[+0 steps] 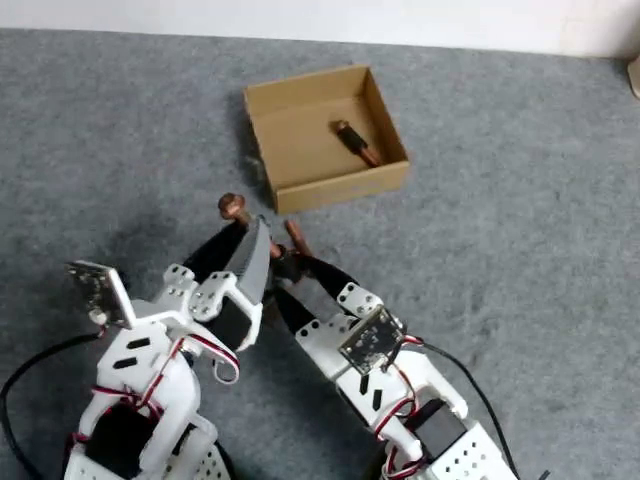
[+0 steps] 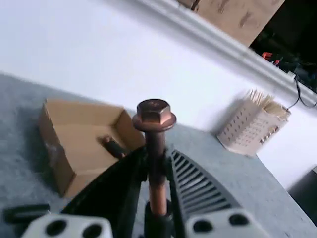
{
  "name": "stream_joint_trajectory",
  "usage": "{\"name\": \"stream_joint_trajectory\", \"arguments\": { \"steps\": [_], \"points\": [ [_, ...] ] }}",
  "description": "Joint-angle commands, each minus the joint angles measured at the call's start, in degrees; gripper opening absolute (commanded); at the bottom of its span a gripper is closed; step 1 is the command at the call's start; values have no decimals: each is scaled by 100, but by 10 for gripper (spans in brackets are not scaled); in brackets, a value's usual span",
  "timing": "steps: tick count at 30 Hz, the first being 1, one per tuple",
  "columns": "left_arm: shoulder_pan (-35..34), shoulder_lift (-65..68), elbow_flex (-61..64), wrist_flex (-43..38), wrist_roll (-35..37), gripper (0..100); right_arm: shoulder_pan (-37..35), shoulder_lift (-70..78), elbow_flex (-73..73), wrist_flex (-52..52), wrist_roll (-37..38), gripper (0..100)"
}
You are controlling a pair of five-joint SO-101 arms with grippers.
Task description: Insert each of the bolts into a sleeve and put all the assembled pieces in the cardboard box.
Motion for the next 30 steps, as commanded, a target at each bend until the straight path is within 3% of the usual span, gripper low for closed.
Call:
{"name": "stream_joint_trajectory", "arguments": {
  "steps": [1,22,24,28,30],
  "points": [
    [-110,-48,75,-281,-18,6,57,-101,-4,-171,70,5],
    [154,-66,620,-527,-26,18,75,-101,-207,-171,70,5],
    [154,-66,620,-519,-26,91,75,-101,-207,-171,70,5],
    [189,-40,681,-475,-18,351,66,-101,-207,-171,70,5],
    [189,-40,620,-290,-18,403,66,-101,-198,-171,70,5]
  ]
}}
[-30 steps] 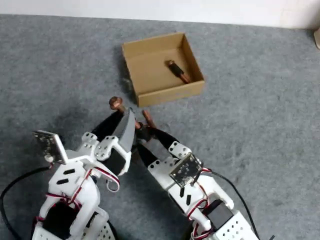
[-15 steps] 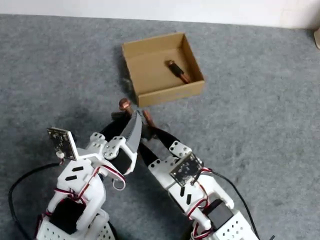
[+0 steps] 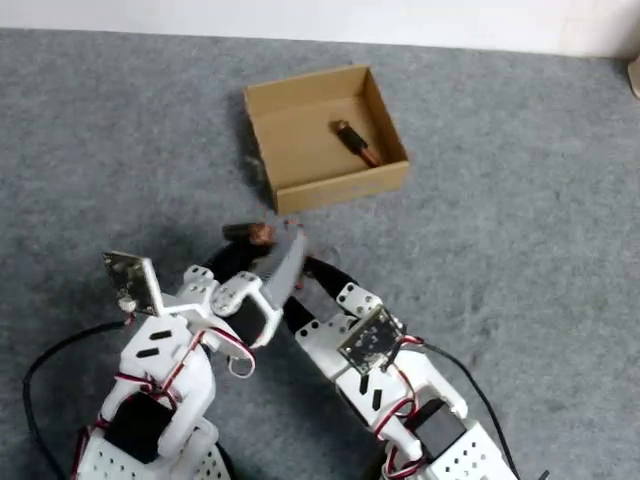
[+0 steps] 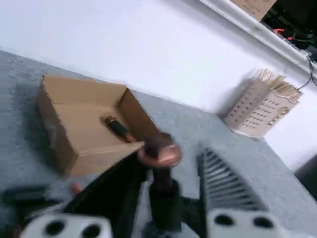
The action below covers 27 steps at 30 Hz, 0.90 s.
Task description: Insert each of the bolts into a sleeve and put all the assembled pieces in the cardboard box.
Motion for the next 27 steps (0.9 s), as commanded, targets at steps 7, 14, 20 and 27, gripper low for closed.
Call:
{"name": "stream_joint_trajectory", "arguments": {
  "steps": [7,14,20,27],
  "points": [
    [57,-57,-251,149,0,328,57,-101,-180,-171,70,5],
    [-505,-57,-233,123,-18,325,57,-101,-180,-171,70,5],
    [-980,-57,-224,123,-9,326,57,-101,-180,-171,70,5],
    [-989,-57,-207,123,290,322,57,-101,-189,-171,70,5]
  ]
}}
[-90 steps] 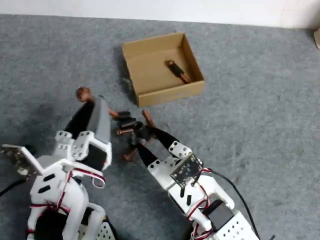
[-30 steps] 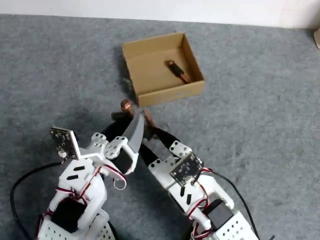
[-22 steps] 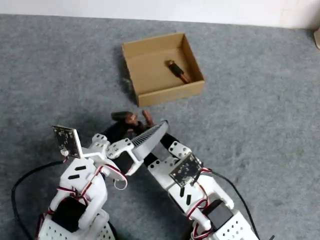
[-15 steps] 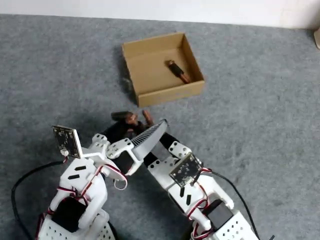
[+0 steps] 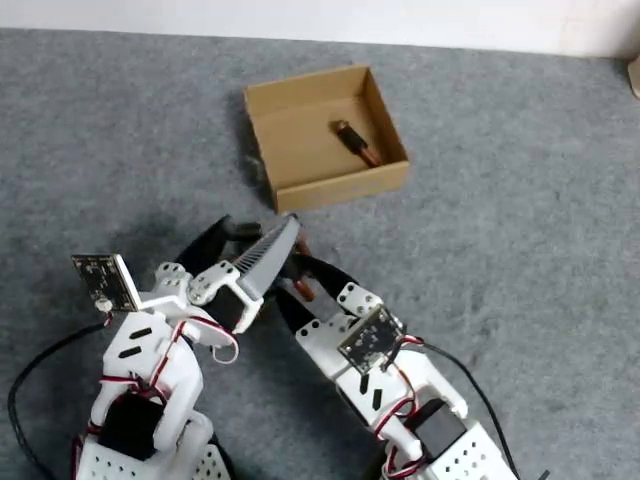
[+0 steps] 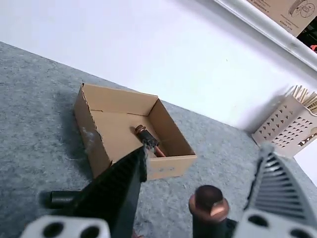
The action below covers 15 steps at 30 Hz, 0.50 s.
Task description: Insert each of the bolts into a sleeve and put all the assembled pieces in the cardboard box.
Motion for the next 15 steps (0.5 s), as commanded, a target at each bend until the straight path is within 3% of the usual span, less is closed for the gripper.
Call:
{"name": "stream_joint_trajectory", "arguments": {
  "steps": [1,6,9,11,13,15],
  "points": [
    [-101,-48,-224,-35,492,322,57,-110,-189,-171,70,5],
    [-101,-22,-198,-18,809,293,57,-110,-180,-171,53,5],
    [-101,224,-259,-26,765,126,57,-110,-180,-171,53,5],
    [-101,497,-277,-88,360,0,57,-110,-180,-171,53,5],
    [-101,840,-312,-211,18,38,57,-110,-180,-171,53,5],
    [-259,1226,-374,-316,-53,7,57,-110,-180,-171,53,5]
  ]
}}
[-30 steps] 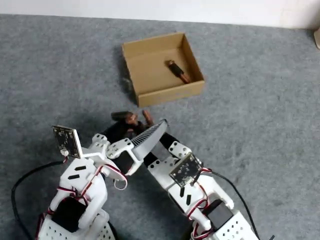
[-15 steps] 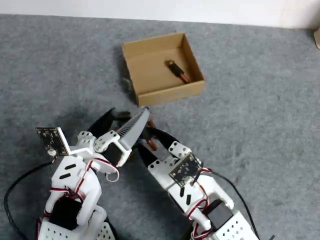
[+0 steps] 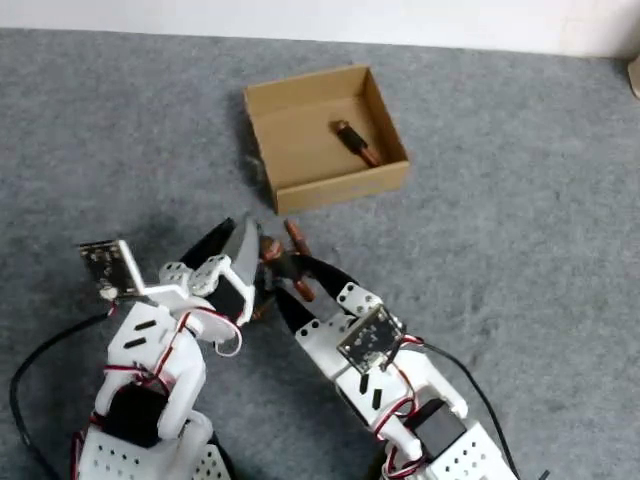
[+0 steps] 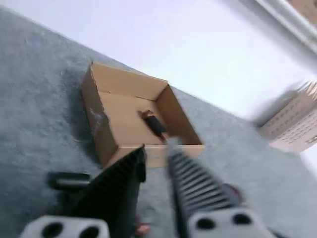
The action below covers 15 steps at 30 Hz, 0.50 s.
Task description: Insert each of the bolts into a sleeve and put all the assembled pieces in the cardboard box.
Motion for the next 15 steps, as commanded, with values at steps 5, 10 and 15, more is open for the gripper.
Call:
{"name": "stream_joint_trajectory", "arguments": {
  "steps": [5,10,15],
  "points": [
    [-1121,1429,-532,-431,-993,56,57,-101,-180,-189,53,5],
    [-1262,2791,-901,-466,-1574,70,66,-84,-180,-198,70,5],
    [-1288,4866,-1675,-475,-1653,57,84,-75,-180,-198,70,5]
  ]
}}
